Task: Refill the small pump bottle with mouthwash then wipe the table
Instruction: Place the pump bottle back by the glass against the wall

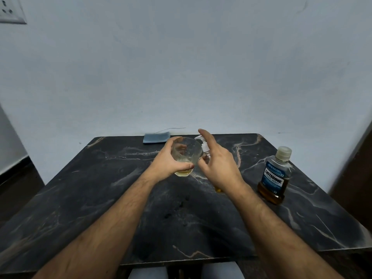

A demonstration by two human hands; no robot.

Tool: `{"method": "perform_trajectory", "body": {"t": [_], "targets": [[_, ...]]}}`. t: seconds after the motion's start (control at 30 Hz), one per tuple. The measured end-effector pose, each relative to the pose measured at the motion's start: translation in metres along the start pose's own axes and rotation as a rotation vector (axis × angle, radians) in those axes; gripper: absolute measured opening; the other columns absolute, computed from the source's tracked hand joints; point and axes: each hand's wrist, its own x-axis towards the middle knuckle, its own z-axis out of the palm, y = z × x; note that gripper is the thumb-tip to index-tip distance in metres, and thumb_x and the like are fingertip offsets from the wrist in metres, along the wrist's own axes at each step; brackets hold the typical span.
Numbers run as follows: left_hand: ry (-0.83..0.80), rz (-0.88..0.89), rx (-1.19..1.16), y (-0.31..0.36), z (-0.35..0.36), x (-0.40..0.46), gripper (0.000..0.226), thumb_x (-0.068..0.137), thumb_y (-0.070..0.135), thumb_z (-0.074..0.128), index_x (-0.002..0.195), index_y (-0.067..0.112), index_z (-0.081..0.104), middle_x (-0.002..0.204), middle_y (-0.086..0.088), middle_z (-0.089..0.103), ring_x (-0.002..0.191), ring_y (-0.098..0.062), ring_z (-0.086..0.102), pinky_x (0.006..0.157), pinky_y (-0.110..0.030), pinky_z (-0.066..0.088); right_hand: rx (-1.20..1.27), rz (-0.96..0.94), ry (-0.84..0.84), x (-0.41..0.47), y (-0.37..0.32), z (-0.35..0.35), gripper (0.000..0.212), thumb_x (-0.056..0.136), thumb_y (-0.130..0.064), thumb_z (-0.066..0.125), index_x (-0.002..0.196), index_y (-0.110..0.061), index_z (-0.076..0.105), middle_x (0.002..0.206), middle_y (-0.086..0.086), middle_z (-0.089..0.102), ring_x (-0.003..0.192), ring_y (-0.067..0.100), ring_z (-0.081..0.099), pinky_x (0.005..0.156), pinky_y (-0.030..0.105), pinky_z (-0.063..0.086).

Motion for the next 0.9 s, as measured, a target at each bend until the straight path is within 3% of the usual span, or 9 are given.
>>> {"method": "perform_trajectory", "body": {"t": [0.23, 0.37, 0.5, 0.7, 0.8, 0.9], "targets": [[-0.009, -0.017, 0.011, 0.0041, -0.0035, -0.0019, 0.088, 0.051, 0.043, 0.090, 0.124, 0.047, 0.040, 0.119, 0.018, 0.064, 0.112, 0.003, 0.060, 0.101, -0.028, 0.045, 0.000, 0.035, 0.039, -0.0005, 0.0015, -0.0002, 0.053, 0.085, -0.025, 0.060, 0.128, -0.040, 0.034, 0.077, -0.013, 0.056, 0.064, 0.009, 0.057, 0.059, 0.028, 0.039], [-0.006, -0.026, 0.014, 0.0036, -0.0048, -0.0007, 0.091, 0.057, 0.036, 0.092, 0.130, 0.041, 0.039, 0.121, 0.015, 0.063, 0.114, 0.000, 0.059, 0.103, -0.031, 0.045, 0.018, 0.044, 0.015, -0.0004, 0.0021, 0.0001, 0.060, 0.085, -0.028, 0.059, 0.134, -0.043, 0.028, 0.070, -0.015, 0.053, 0.061, 0.003, 0.054, 0.058, 0.027, 0.039], [-0.005, -0.026, 0.023, 0.0036, -0.0051, 0.0001, 0.091, 0.059, 0.034, 0.092, 0.132, 0.040, 0.038, 0.122, 0.016, 0.062, 0.114, -0.001, 0.059, 0.103, -0.031, 0.045, 0.022, 0.029, -0.019, -0.0012, 0.0003, -0.0008, 0.067, 0.085, -0.028, 0.057, 0.139, -0.045, 0.023, 0.081, -0.013, 0.054, 0.063, 0.001, 0.053, 0.056, 0.025, 0.037], [-0.012, -0.025, 0.019, 0.0045, -0.0031, -0.0005, 0.093, 0.053, 0.043, 0.091, 0.130, 0.041, 0.039, 0.119, 0.018, 0.063, 0.113, 0.005, 0.058, 0.103, -0.029, 0.045, 0.035, 0.072, -0.002, -0.0026, -0.0001, 0.0009, 0.052, 0.085, -0.026, 0.059, 0.128, -0.039, 0.034, 0.068, -0.017, 0.052, 0.055, 0.001, 0.052, 0.051, 0.022, 0.034], [-0.006, -0.032, 0.012, 0.0043, -0.0026, -0.0002, 0.096, 0.048, 0.049, 0.088, 0.130, 0.041, 0.039, 0.120, 0.018, 0.063, 0.113, 0.003, 0.059, 0.104, -0.030, 0.046, 0.098, 0.077, -0.004, -0.0033, 0.0000, 0.0006, 0.062, 0.080, -0.038, 0.053, 0.137, -0.043, 0.027, 0.065, -0.018, 0.050, 0.051, 0.000, 0.048, 0.049, 0.016, 0.031], [0.004, -0.040, 0.004, 0.0021, -0.0028, 0.0005, 0.097, 0.047, 0.050, 0.088, 0.131, 0.039, 0.041, 0.120, 0.018, 0.063, 0.111, 0.003, 0.060, 0.104, -0.033, 0.047, 0.178, 0.082, 0.008, -0.0040, 0.0022, -0.0006, 0.076, 0.075, -0.053, 0.045, 0.145, -0.043, 0.018, 0.065, -0.013, 0.056, 0.053, 0.004, 0.057, 0.050, 0.012, 0.034]]}}
